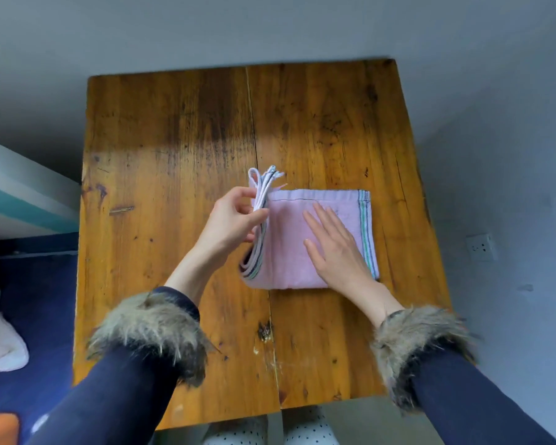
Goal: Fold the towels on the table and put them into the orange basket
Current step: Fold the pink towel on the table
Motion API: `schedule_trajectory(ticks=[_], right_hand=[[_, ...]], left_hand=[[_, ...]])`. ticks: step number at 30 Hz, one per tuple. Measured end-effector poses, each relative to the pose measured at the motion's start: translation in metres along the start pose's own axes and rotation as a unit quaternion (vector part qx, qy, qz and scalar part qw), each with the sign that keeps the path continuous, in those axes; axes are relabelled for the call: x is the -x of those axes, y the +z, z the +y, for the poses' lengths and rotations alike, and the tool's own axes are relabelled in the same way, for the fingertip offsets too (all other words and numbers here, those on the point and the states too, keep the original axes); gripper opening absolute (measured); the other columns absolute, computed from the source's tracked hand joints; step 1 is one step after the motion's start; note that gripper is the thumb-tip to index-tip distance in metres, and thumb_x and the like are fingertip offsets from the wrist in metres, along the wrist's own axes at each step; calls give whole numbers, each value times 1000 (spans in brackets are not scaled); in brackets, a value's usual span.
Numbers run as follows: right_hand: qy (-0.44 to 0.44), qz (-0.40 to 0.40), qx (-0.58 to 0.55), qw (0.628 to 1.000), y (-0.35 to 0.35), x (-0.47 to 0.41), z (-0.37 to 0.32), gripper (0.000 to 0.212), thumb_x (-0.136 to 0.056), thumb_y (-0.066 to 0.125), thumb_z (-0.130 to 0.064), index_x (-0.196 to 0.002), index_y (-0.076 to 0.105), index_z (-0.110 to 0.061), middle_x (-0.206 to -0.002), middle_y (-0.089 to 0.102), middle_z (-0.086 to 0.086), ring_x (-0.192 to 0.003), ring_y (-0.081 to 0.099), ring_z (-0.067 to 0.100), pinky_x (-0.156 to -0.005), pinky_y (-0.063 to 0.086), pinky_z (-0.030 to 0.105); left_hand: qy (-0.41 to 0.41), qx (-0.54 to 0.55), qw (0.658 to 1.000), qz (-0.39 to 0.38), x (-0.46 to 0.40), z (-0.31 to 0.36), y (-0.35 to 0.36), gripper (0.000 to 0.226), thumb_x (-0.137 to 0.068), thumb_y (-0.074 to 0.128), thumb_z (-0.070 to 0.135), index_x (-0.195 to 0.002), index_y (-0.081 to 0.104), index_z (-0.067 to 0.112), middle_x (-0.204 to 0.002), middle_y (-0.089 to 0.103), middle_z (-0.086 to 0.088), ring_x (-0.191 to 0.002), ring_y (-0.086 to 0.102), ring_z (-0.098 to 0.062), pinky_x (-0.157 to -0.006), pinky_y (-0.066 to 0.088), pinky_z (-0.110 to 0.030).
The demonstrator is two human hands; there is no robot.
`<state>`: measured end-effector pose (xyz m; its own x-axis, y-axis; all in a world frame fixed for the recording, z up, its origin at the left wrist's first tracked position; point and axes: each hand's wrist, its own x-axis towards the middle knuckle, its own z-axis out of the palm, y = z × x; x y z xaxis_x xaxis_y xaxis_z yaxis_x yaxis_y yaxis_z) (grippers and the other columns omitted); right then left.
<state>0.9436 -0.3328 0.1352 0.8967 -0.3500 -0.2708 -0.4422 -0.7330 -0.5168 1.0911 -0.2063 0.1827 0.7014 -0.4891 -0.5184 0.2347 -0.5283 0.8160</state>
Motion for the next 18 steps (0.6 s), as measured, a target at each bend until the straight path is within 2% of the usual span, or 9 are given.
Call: schedule_trajectory(ticks=[3, 6, 11, 14, 18], right_hand=[[29, 24, -53, 998, -12, 17, 28, 45, -99, 37, -21, -144, 33, -15, -156, 18, 1, -144, 13, 16, -114, 8, 24], [80, 42, -105, 990, -18, 35, 53, 39, -99, 39, -16, -136, 45, -12, -151, 31, 1, -139, 26, 16, -107, 14, 17], [134, 42, -186, 973, -18, 55, 85, 35, -99, 37, -13, -130, 51, -10, -136, 47, 2, -126, 42, 15, -98, 25, 14], [138, 36, -184, 972, -18, 60, 96, 36, -100, 34, -17, -132, 50, -14, -133, 50, 0, -123, 42, 13, -97, 27, 16], [134, 27, -200, 970, -19, 61, 104, 35, -100, 37, -17, -131, 53, -13, -130, 56, 2, -121, 46, 15, -97, 32, 17]], left_hand=[[20, -39, 999, -5, -1, 13, 35, 21, -84, 62, 13, -103, 57, 20, -72, 51, 0, -57, 50, -13, -54, 49, -26], [36, -100, 994, 2, -1, 20, 64, 20, -84, 60, 16, -104, 56, 20, -72, 53, 1, -51, 52, -16, -57, 49, -29], [58, -160, 985, 39, 2, 25, 102, 25, -86, 55, 18, -111, 54, 17, -78, 56, 2, -61, 54, -13, -62, 49, -30], [71, -160, 982, 66, 7, 30, 122, 26, -88, 53, 19, -114, 53, 16, -77, 53, 8, -66, 53, -8, -68, 50, -34], [121, -159, 975, 99, 12, 33, 148, 23, -90, 52, 21, -112, 53, 15, -76, 52, 12, -70, 55, -7, -64, 48, -29]])
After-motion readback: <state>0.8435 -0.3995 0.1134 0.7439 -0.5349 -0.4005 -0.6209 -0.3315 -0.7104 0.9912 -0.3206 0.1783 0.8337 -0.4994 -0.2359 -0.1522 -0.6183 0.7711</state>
